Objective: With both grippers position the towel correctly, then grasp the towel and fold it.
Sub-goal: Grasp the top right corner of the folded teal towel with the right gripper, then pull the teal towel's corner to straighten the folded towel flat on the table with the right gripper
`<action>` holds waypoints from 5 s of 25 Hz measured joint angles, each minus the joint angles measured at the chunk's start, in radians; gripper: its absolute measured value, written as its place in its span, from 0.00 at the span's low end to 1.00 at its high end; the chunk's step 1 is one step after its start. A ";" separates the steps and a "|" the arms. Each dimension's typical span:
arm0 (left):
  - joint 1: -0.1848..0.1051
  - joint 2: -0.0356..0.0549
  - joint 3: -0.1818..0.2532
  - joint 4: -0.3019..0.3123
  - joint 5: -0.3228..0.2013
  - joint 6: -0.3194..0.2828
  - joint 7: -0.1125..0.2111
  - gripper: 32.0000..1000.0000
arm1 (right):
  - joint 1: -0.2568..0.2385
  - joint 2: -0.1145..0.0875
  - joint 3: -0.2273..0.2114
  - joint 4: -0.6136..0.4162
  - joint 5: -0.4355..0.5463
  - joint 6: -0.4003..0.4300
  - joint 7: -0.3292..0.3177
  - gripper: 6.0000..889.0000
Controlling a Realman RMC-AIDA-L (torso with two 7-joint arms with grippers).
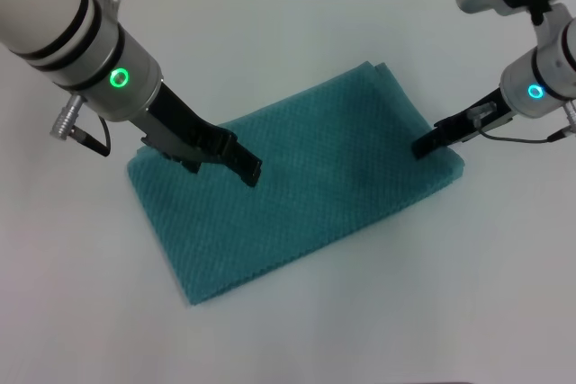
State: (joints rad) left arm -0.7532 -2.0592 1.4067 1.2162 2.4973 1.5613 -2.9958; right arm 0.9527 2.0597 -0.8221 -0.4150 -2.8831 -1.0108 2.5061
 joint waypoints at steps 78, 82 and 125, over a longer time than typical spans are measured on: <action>-0.005 0.0021 0.000 -0.023 -0.003 -0.009 0.002 0.88 | -0.006 0.006 -0.032 0.076 0.092 0.091 -0.082 0.10; -0.004 0.0022 0.000 -0.023 -0.003 -0.010 0.002 0.88 | -0.006 0.006 -0.032 0.073 0.093 0.079 -0.087 0.10; 0.012 0.0053 0.000 -0.023 -0.003 -0.010 0.002 0.88 | -0.079 0.011 -0.030 -0.071 0.096 -0.233 -0.087 0.10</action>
State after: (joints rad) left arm -0.7413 -2.0539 1.4067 1.1934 2.4943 1.5509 -2.9943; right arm 0.8732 2.0703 -0.8517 -0.4856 -2.7873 -1.2435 2.4195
